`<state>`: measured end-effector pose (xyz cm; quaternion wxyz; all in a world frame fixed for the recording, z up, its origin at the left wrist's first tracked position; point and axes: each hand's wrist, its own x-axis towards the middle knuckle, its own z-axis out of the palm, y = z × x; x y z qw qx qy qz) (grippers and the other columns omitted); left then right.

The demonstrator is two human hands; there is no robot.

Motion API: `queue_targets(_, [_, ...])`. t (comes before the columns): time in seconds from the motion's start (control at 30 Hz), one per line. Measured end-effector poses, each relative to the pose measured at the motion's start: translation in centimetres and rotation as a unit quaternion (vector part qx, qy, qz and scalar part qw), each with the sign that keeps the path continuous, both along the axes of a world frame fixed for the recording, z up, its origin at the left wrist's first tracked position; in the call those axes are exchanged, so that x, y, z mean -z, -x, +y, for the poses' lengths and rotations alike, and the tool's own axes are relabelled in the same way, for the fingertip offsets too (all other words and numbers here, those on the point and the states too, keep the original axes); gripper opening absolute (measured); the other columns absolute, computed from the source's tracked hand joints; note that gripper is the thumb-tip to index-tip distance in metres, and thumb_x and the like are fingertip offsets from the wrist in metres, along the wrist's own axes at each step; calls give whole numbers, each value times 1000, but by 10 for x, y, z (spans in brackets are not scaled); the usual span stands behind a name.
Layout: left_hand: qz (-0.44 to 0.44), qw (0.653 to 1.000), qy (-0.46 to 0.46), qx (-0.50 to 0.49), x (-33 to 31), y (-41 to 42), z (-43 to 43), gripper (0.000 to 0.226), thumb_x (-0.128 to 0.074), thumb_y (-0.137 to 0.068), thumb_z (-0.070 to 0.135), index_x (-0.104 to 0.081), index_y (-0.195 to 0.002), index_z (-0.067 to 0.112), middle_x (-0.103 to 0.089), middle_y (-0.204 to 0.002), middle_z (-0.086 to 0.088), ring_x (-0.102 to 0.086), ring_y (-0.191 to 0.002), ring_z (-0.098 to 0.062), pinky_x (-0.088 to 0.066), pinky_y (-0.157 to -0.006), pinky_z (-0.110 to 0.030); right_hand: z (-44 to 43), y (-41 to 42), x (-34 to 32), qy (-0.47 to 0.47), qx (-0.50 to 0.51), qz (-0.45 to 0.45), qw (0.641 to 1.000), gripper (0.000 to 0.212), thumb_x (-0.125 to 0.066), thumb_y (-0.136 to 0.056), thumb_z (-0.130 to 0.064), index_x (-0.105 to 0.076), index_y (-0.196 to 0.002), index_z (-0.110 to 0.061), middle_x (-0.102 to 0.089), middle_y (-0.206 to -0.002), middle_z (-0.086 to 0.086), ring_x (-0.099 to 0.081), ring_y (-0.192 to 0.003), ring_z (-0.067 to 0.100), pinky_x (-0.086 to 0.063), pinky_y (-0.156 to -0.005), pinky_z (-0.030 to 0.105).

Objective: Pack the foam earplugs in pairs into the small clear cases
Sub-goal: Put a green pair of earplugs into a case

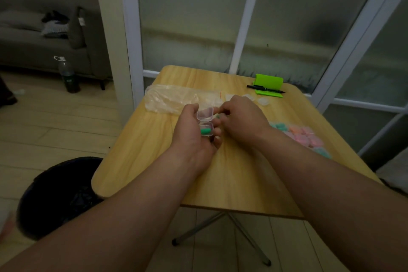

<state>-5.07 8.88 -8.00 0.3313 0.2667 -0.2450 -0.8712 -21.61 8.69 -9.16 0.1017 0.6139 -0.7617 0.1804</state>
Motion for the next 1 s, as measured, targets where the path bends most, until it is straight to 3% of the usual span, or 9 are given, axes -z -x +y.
queue_targets(0.17, [-16, 1000, 2, -6, 1, 1, 0, 43, -39, -105, 45, -66, -112, 11, -53, -66, -2, -42, -56, -12, -32, -58, -25, 15, 0, -10, 44, 13, -43, 998, 27, -63, -94, -22, -79, -116, -21, -73, -108, -1, -64, -98, 18, -46, -76, 31])
queue_targets(0.3, [-23, 1000, 0, -2, 0, 3, 1, 44, -39, -106, 45, -66, -112, 11, -53, -66, -2, -41, -57, -12, -32, -58, -26, 40, -3, -20, 105, 21, -128, 986, 18, -67, -93, -17, -73, -109, -23, -70, -97, -9, -63, -90, 12, -46, -74, 28])
queue_targets(0.4, [-28, 1000, 7, 5, 0, 5, 5, 46, -39, -106, 44, -67, -114, 10, -55, -67, -3, -44, -57, -13, -34, -59, -26, 63, -14, -28, 156, 4, -193, 969, 15, -70, -91, -13, -73, -103, -22, -71, -93, -13, -65, -86, 3, -46, -69, 14])
queue_targets(0.5, [-21, 999, 10, 25, 0, 7, 12, 48, -39, -106, 45, -66, -120, 8, -59, -76, -6, -48, -61, -14, -39, -61, -27, 83, -33, -35, 171, -34, -241, 955, 15, -69, -93, -10, -74, -103, -21, -71, -91, -13, -66, -86, -2, -48, -69, 10])
queue_targets(0.57, [-10, 999, 4, 41, -1, 9, 16, 50, -40, -106, 46, -66, -126, 8, -66, -92, -11, -56, -74, -17, -45, -70, -29, 93, -42, -36, 156, -58, -241, 956, 15, -69, -94, -12, -74, -102, -23, -70, -91, -13, -65, -85, -1, -46, -67, 10])
queue_targets(0.67, [1, 999, 2, 54, -2, 11, 19, 55, -39, -106, 47, -63, -136, 7, -73, -119, -16, -64, -101, -22, -49, -95, -35, 98, -45, -30, 123, -71, -204, 969, 19, -74, -91, -18, -72, -93, -38, -65, -97, -12, -60, -88, 1, -41, -71, 10])
queue_targets(0.8, [0, 998, 7, 60, -1, 14, 22, 49, -41, -106, 47, -65, -130, 12, -67, -98, -9, -63, -84, -18, -51, -85, -34, 100, -41, -22, 104, -54, -208, 971, 14, -77, -89, -22, -80, -99, -31, -58, -99, -6, -55, -93, 2, -40, -78, 16])
queue_targets(1.0, [-4, 998, 9, 69, 1, 15, 25, 55, -41, -106, 48, -65, -136, 10, -70, -104, -11, -64, -91, -21, -48, -88, -35, 104, -41, -24, 93, -63, -215, 970, 25, -74, -94, -24, -76, -110, -43, -56, -99, -9, -54, -92, -2, -38, -76, 9])
